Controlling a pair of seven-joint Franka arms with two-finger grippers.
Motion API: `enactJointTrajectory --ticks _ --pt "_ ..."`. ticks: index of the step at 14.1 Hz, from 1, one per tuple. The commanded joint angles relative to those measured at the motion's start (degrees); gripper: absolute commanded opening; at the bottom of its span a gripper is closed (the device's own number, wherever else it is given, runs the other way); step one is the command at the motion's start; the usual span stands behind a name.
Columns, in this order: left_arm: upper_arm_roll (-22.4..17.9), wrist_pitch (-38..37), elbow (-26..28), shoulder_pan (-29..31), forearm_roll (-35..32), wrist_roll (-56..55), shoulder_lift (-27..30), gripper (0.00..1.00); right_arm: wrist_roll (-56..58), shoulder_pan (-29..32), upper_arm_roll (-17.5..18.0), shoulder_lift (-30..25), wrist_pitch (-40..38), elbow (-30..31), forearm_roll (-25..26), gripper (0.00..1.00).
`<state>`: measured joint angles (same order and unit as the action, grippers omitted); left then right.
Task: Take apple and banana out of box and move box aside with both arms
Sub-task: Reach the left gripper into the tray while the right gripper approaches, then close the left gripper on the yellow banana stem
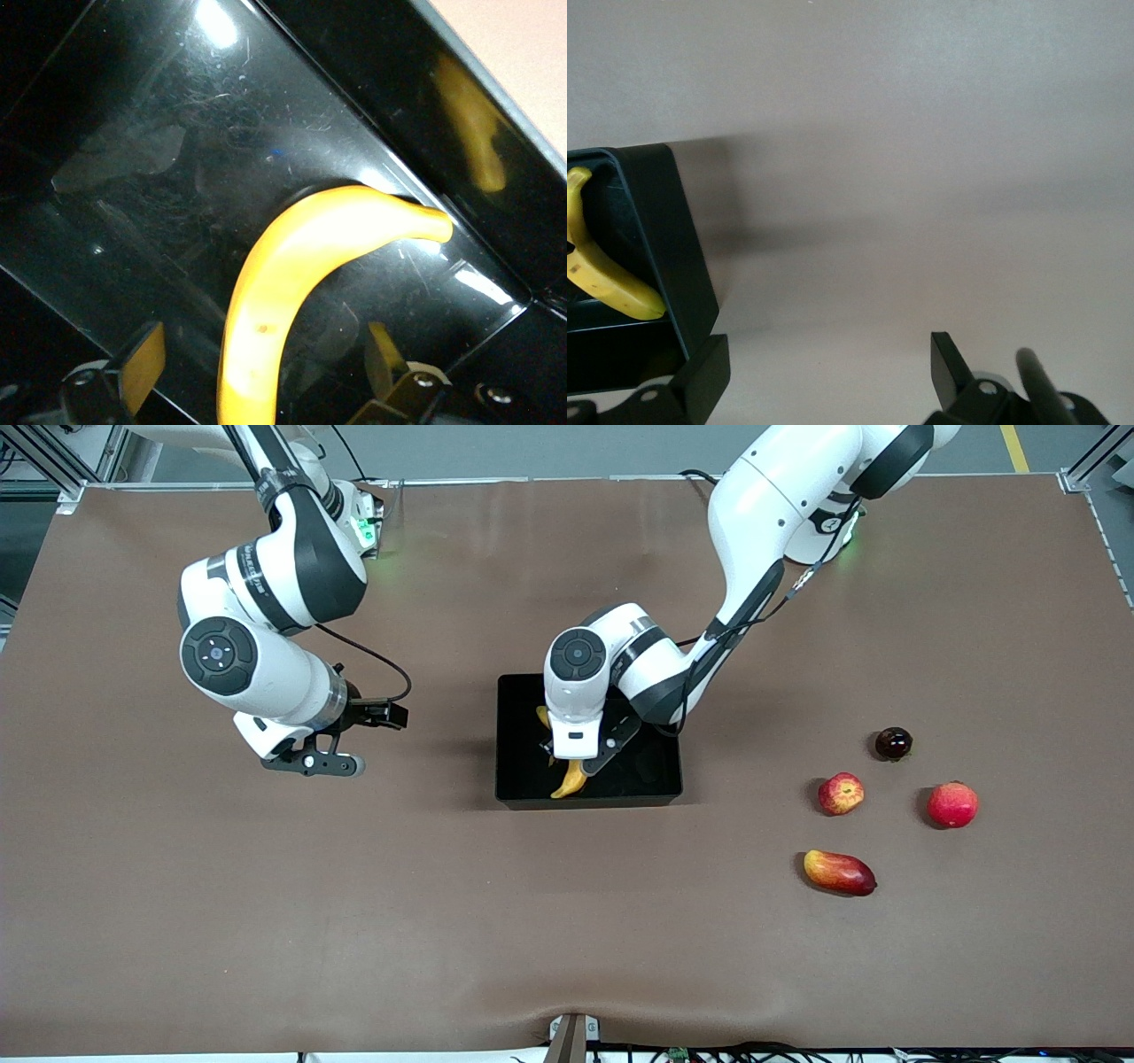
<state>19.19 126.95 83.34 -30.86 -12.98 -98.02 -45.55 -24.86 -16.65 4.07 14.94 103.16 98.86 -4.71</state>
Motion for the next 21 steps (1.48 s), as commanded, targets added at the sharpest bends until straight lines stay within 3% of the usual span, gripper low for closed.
enactJointTrajectory --ticks 1,15,21 --pt "-0.82 1.02 -0.38 -1.05 -1.96 -2.35 -0.95 1.00 -0.98 -0.58 -0.20 -1.76 0.73 1.95 0.75 1.00" --pt "-0.82 1.11 -0.29 -1.05 -1.79 -4.20 -2.00 1.00 -1.06 -0.58 -0.20 -1.58 0.82 1.95 0.75 1.00" --pt "-0.82 5.15 -0.37 -0.96 -1.79 -8.49 -3.67 1.00 -1.06 -0.58 -0.20 -1.58 0.82 2.12 0.75 1.00"
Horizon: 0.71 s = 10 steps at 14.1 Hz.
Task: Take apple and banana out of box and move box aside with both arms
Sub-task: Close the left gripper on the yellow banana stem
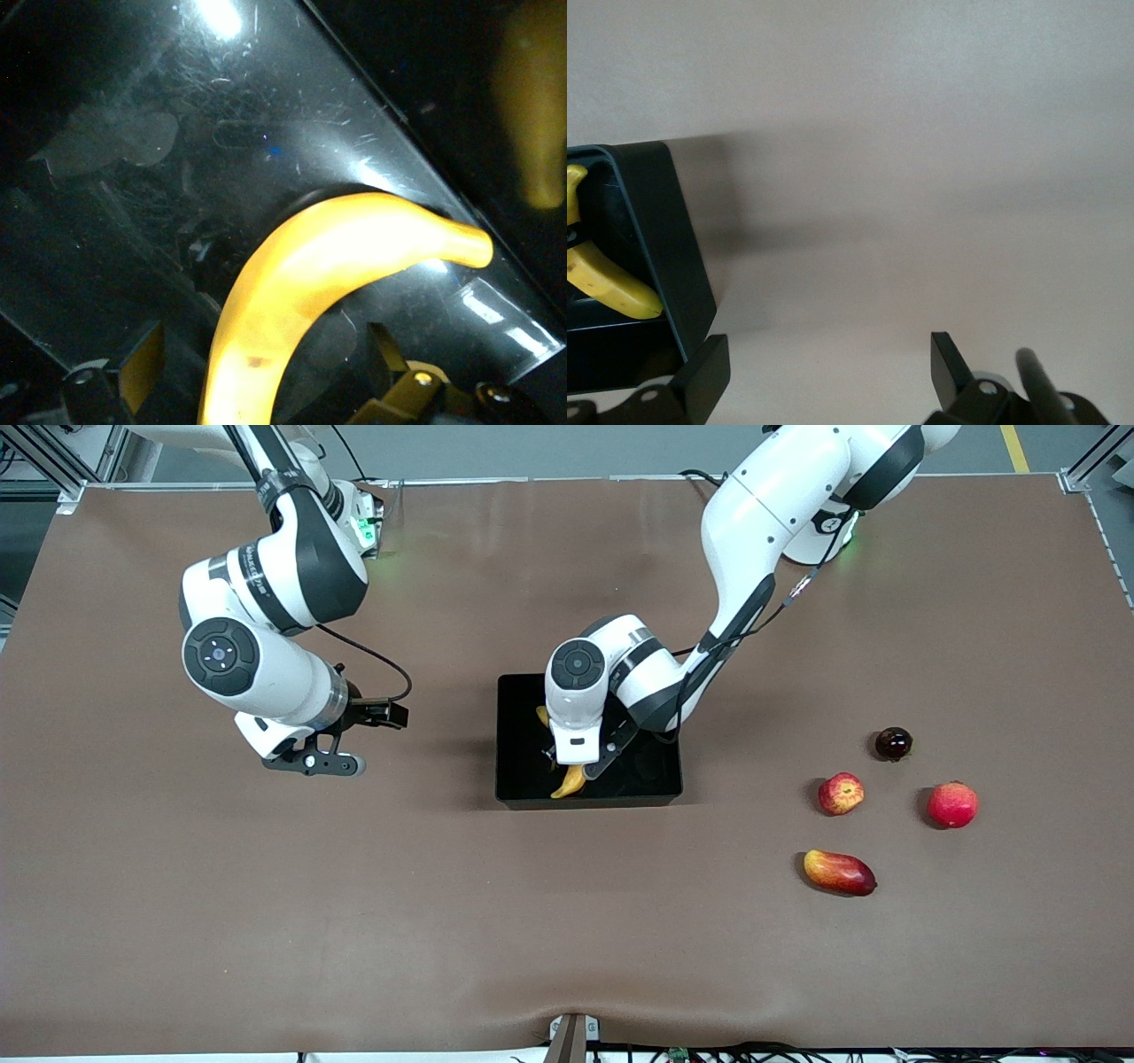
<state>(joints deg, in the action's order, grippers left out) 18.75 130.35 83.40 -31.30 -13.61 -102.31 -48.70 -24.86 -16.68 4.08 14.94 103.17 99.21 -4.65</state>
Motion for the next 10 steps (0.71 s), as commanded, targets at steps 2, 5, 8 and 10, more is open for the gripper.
enactJointTrajectory --ticks 2,5,8,10 --pt "-0.47 1.75 -0.60 -0.52 -1.16 -4.74 -0.25 1.00 -1.06 -0.54 -0.22 -1.58 0.81 1.78 0.70 1.00" --pt "-0.47 1.75 -0.78 -0.52 -1.33 -3.78 0.10 1.00 -1.06 -0.54 -0.22 -1.58 0.72 1.78 0.70 1.00" --pt "-0.47 1.75 -0.87 -0.52 -1.24 -1.68 0.36 1.00 -1.06 -0.46 -0.22 -1.58 0.72 1.78 0.70 1.00" --pt "-0.38 1.75 -0.87 -0.43 -1.24 1.04 0.36 1.00 -1.06 -0.46 -0.22 -1.58 0.72 1.78 0.70 1.00"
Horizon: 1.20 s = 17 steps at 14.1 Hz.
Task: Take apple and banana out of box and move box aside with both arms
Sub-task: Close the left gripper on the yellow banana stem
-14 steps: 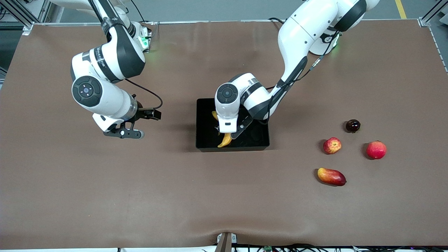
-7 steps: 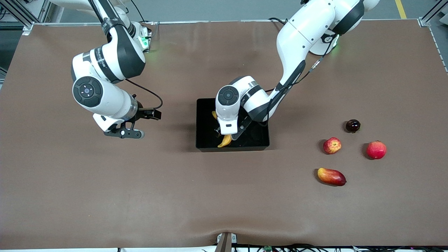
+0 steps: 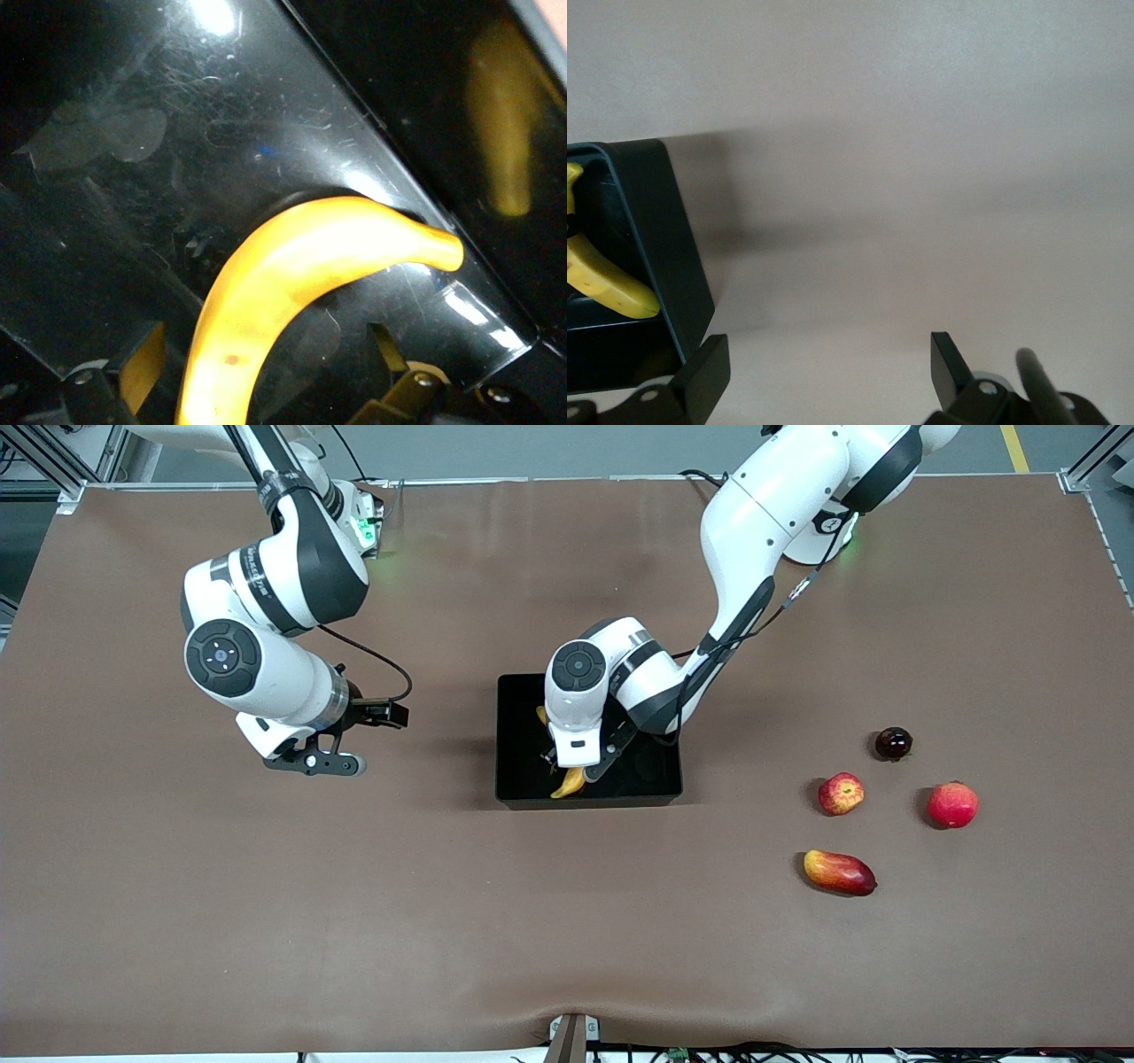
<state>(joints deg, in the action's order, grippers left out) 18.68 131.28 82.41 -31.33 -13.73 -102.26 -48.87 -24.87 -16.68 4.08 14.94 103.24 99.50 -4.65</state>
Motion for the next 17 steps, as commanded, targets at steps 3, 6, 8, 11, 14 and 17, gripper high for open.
enactJointTrajectory --ticks 3,6,8,11,14,17 --pt "-0.13 1.34 0.12 -0.13 -0.86 4.43 0.53 1.00 -1.06 -0.45 -0.22 -1.58 0.64 1.49 0.69 1.00" --pt "-0.04 3.45 0.20 -0.39 -0.68 4.35 0.27 1.00 -1.06 -0.45 -0.22 -1.49 0.64 1.49 0.69 1.00" --pt "-0.04 3.90 0.20 -0.57 -0.68 4.69 -0.08 1.00 -1.06 -0.45 -0.22 -1.49 0.64 1.49 0.69 1.00" --pt "0.05 5.65 0.29 -0.57 -0.60 5.05 -0.43 1.00 -1.06 -0.45 -0.22 -1.41 0.73 1.49 0.69 1.00" --pt "0.31 6.27 0.21 -0.92 -0.60 5.14 -0.61 1.00 -1.06 -0.37 -0.22 -1.41 0.73 1.49 0.69 1.00" --pt "0.31 6.45 0.29 -1.10 -0.60 7.06 -0.87 1.00 -0.97 -0.37 -0.22 -1.41 0.73 1.40 0.69 1.00"
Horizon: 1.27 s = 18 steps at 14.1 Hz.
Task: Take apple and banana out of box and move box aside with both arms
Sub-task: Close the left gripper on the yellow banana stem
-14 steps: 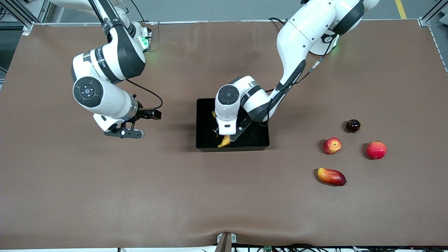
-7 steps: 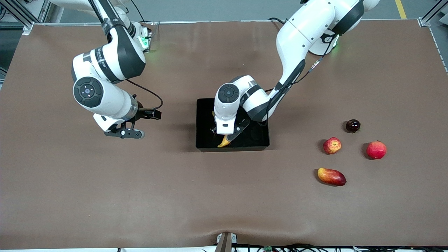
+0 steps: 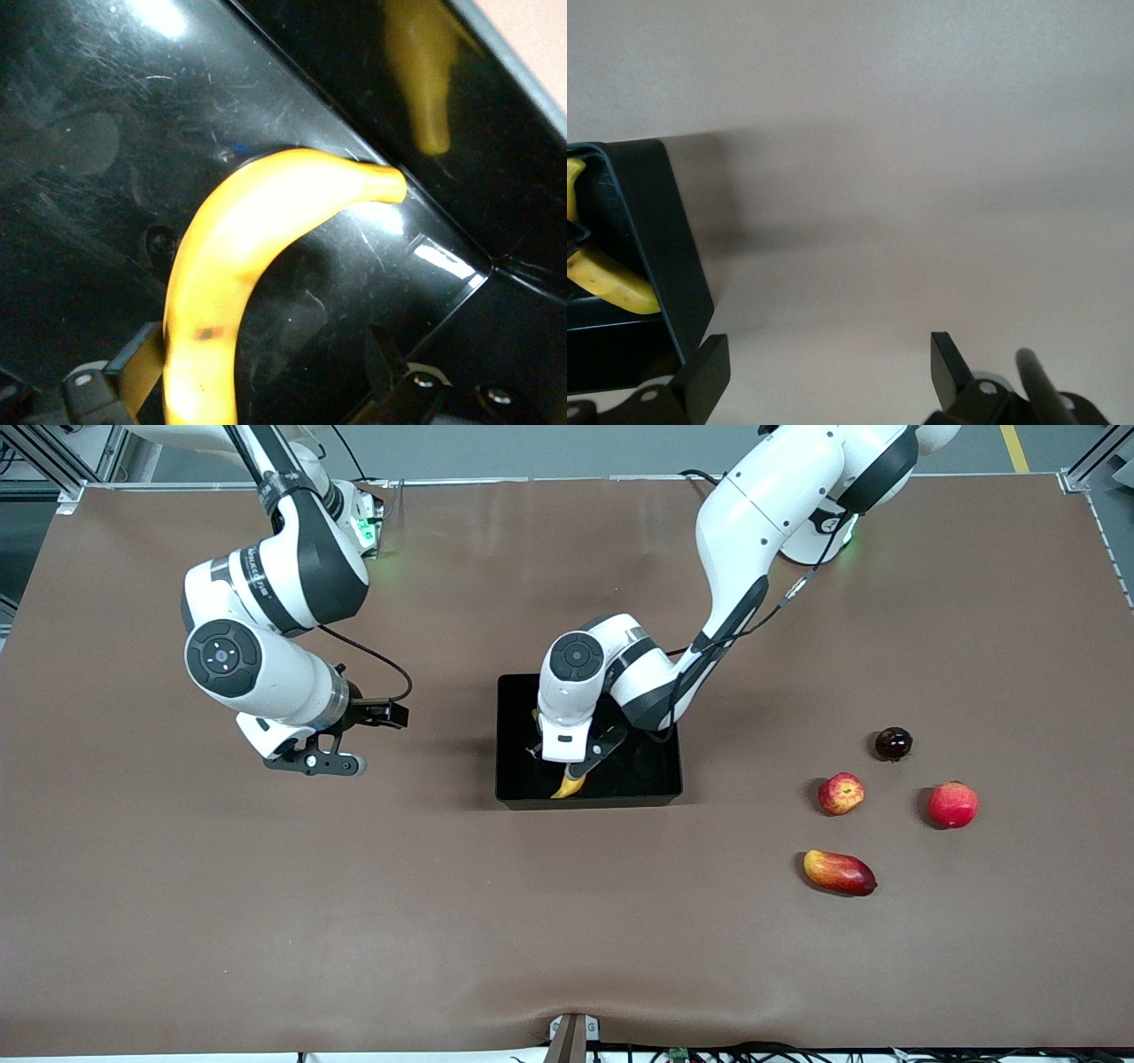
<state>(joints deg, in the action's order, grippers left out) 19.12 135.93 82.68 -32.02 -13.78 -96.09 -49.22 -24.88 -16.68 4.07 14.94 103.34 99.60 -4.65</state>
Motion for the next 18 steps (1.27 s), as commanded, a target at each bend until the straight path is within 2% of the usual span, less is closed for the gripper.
enactJointTrajectory --ticks 1,5,6,8,9,10,11,18 --pt "-0.13 1.79 0.02 -0.68 -0.54 1.43 -0.61 1.00 -1.05 -0.37 -0.20 -1.41 0.63 1.30 0.69 1.00" --pt "-0.13 1.79 0.02 -1.64 -0.37 1.43 -0.87 1.00 -0.96 -0.37 -0.20 -1.41 0.63 1.30 0.69 1.00" --pt "-0.13 1.79 0.02 -1.99 -0.28 1.35 -0.87 0.93 -0.96 -0.37 -0.20 -1.41 0.63 1.30 0.69 1.00" --pt "0.04 1.79 0.02 -2.35 -0.28 1.35 -0.87 0.62 -1.05 -0.37 -0.20 -1.41 0.63 1.30 0.69 1.00" --pt "0.22 1.79 0.02 -2.44 -0.28 1.35 -0.79 0.41 -1.05 -0.37 -0.20 -1.41 0.63 1.30 0.69 1.00" --pt "0.31 1.79 0.02 -2.44 -0.28 1.35 -0.61 0.14 -1.05 -0.28 -0.20 -1.41 0.63 1.30 0.69 1.00" --pt "0.48 1.71 0.02 -2.44 -0.37 1.35 -0.26 0.00 -1.05 -0.28 -0.20 -1.41 0.63 1.38 0.69 1.00" --pt "1.10 1.27 -0.50 -1.82 -0.37 1.35 2.02 0.00 -1.05 -0.10 -0.20 -1.41 0.63 1.30 0.69 1.00"
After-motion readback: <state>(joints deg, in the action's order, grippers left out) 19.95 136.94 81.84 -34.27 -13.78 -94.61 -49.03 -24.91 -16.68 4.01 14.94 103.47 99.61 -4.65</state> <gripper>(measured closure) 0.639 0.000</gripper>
